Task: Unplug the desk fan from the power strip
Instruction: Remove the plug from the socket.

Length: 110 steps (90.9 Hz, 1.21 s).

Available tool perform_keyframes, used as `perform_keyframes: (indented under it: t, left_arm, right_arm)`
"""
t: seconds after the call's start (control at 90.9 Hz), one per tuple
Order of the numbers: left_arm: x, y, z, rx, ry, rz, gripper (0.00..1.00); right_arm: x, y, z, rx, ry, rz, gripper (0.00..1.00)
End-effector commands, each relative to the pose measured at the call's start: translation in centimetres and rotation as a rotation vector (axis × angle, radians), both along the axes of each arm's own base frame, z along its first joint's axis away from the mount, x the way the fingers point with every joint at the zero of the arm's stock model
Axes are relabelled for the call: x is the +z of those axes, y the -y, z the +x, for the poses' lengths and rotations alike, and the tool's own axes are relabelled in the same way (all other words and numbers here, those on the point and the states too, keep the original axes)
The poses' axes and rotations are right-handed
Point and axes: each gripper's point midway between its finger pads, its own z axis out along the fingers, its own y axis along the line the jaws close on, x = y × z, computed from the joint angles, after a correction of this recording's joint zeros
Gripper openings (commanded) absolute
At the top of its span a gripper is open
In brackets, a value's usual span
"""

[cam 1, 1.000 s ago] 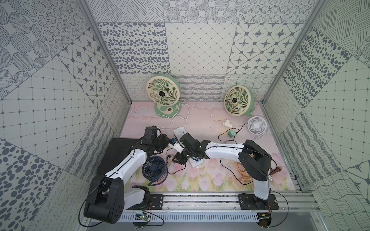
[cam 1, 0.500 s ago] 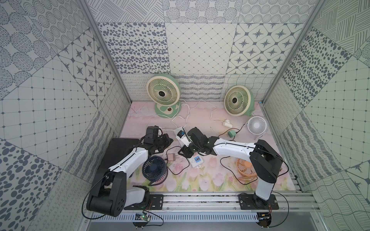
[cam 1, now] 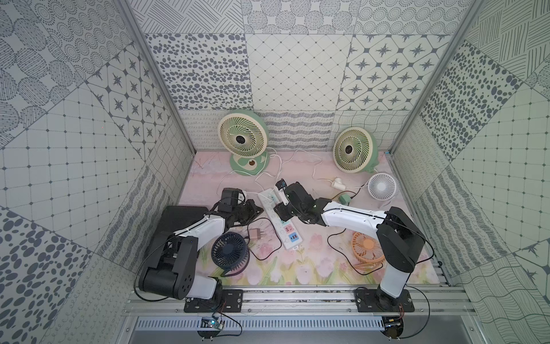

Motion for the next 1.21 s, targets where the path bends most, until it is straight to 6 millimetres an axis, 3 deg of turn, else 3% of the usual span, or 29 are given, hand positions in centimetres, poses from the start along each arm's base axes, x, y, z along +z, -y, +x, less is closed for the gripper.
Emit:
perform_keyframes:
  t: [0.0,0.385,0.836,1.2]
  left_arm:
    - [1.2,1.9,0.5,-0.064,0.041,-0.096,0.0]
    - [-0.2,3.1,0.5,-0.09,0.002,-0.141,0.0]
    - [-1.0,3.3,0.4,-0.094,-0.018,-0.137,0.0]
    - [-1.7,3.8,0.6,-0.101,-0.035,-0.133,0.0]
  right_arm:
    - [0.1,-1.0,2.1,-0.055,0.023,0.034,0.46]
    - [-2.1,-3.2,4.4,-0.065,0.017,0.017,0.34]
    - [-4.4,-3.8,5.6,-0.082,0.005,-0.015,0.19]
    - [-4.3,-3.0,5.5,-0.097,0.029,-0.04,0.0]
